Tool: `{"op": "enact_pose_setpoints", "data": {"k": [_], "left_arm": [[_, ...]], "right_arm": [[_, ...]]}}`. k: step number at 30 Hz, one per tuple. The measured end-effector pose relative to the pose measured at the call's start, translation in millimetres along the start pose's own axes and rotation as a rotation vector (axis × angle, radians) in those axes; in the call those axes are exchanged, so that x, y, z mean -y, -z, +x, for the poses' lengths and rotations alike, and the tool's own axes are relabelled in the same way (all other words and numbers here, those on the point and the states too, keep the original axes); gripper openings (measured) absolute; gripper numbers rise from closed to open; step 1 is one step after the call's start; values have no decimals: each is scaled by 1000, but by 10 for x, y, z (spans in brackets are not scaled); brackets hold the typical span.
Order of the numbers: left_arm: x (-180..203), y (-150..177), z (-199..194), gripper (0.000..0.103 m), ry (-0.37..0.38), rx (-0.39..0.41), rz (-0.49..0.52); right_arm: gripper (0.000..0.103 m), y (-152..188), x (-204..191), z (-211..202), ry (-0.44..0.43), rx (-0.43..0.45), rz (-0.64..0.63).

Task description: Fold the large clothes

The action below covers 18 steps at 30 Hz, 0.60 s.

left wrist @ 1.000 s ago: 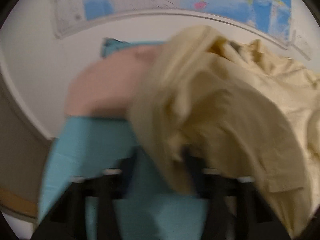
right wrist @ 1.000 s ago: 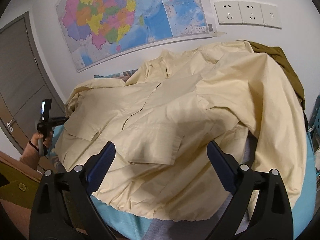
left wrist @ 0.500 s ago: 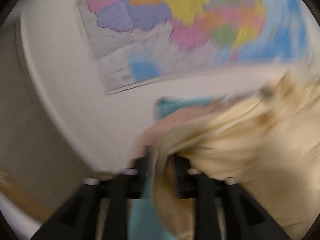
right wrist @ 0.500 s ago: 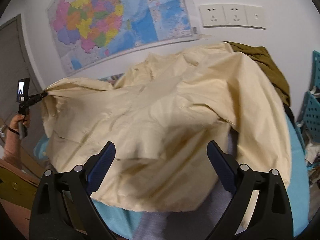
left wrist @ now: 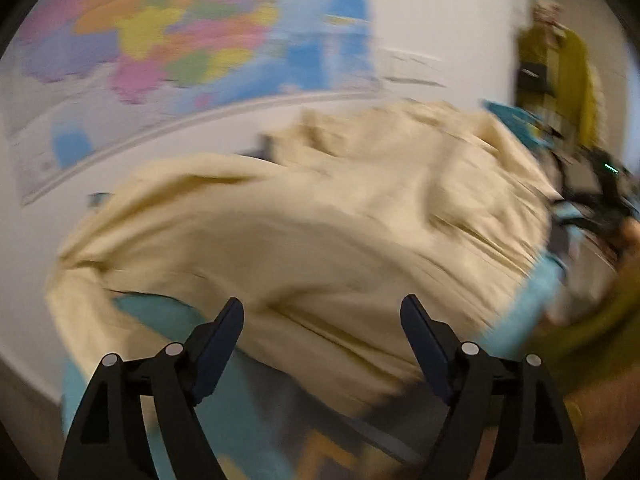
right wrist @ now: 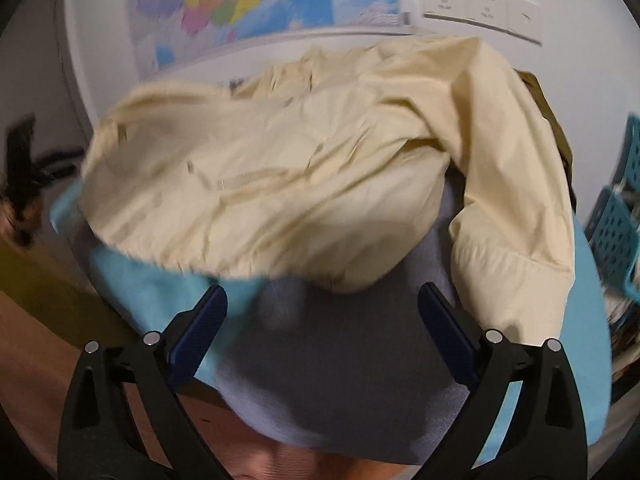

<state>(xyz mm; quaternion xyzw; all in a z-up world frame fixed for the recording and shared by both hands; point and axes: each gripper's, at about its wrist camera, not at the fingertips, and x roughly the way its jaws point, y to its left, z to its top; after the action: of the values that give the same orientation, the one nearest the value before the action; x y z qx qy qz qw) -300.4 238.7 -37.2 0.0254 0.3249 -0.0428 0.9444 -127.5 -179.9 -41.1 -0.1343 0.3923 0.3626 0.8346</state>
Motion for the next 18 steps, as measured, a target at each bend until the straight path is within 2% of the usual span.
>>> {"op": "enact_pose_setpoints", "data": {"k": [1, 2, 4, 6, 10, 11, 13, 15, 17, 18], "left_arm": [[102, 64, 44, 78, 28, -22, 26], [223, 107, 101, 78, 39, -48, 43], [356, 198, 196, 78, 56, -92, 93], [446, 255, 287, 88, 87, -103, 116], [589, 297, 380, 88, 23, -105, 129], [597, 265, 417, 89, 4, -100, 124], [589, 158, 424, 79, -7, -89, 98], [585, 15, 329, 39, -26, -43, 71], [435, -198, 151, 21, -18, 2, -20], [368, -262, 92, 18, -8, 18, -52]], "right_arm": [[94, 9, -20, 58, 33, -1, -10], [87, 1, -23, 143, 45, -6, -5], [80, -40, -1, 250, 59, 11, 11], [70, -115, 39, 356, 52, 56, 39], [8, -273, 171, 344, -111, 149, 177], [8, -319, 202, 265, -141, 177, 208], [8, -386, 229, 94, -195, 199, 248], [7, -426, 203, -225, -249, 247, 251], [7, -426, 152, -503, -282, 260, 252], [6, -417, 122, -624, -299, 268, 247]]}}
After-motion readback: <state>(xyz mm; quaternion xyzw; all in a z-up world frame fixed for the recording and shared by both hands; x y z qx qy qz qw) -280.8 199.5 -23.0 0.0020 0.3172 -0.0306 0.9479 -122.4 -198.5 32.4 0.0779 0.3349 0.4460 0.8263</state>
